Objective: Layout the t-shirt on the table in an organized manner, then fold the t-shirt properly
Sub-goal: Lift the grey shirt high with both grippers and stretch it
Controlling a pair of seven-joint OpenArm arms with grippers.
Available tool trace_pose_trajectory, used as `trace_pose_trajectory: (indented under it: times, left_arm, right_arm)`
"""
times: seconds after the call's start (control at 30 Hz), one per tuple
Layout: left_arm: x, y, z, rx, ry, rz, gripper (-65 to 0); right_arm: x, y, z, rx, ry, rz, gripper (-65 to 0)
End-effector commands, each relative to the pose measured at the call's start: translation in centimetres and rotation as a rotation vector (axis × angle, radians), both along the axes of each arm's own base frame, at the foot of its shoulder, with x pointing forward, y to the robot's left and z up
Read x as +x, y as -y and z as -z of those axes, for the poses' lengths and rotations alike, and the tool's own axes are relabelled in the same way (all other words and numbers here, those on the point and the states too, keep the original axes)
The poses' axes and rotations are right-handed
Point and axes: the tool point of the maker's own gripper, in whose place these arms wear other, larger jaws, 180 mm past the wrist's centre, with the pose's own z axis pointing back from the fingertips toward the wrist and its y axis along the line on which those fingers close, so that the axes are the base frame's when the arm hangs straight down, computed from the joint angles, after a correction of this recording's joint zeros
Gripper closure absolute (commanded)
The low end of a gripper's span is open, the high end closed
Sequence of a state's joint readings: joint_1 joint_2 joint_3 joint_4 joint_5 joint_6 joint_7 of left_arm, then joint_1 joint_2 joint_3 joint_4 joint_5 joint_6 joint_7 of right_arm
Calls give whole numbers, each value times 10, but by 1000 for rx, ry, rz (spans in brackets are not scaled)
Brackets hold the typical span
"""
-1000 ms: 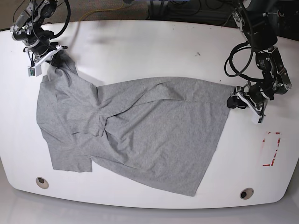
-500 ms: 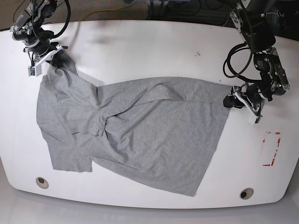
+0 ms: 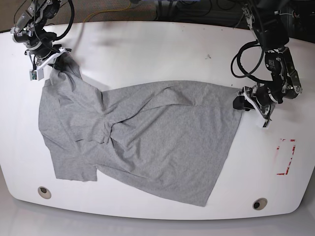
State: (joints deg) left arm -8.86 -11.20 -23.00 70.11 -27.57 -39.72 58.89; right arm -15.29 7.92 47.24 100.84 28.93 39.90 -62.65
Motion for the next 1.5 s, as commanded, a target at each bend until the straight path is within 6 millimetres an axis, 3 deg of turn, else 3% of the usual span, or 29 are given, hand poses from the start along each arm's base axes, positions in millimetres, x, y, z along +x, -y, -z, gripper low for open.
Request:
trace_pose_trajectory:
  times: [0.0,0.1,0.4,0.57,0.8,1.03,1.23,1.47]
  left_arm:
    - [5,1,-7,29,11,36,-57]
    - [6,4,-7,34,13,50,-21]
    - [16,0,-44,99,124,39,-17]
    - [24,-1,-70,138,205,47,-15]
    - [31,-39,-111,223,272,-22,-15]
    - [50,-60,-167,298,341,-72,-17]
    - [72,-63,-233,347,473,-97,-17]
    - [97,-62,-312,353,648,-131,-17]
  right_arm:
    - [9,4,-13,-17,52,-6,-14]
    - [10,4,-13,-16,53,-8,-14]
    - [17,5,-18,-22,73,-10,-13]
    - [25,15,-41,-92,116,-28,0]
    - [43,27,-76,-190,190,-64,0]
    - [72,43,-114,-266,278,-87,0]
    - [108,59,-165,-338,400,-82,0]
    - [158,63,-219,-385,484,-129,0]
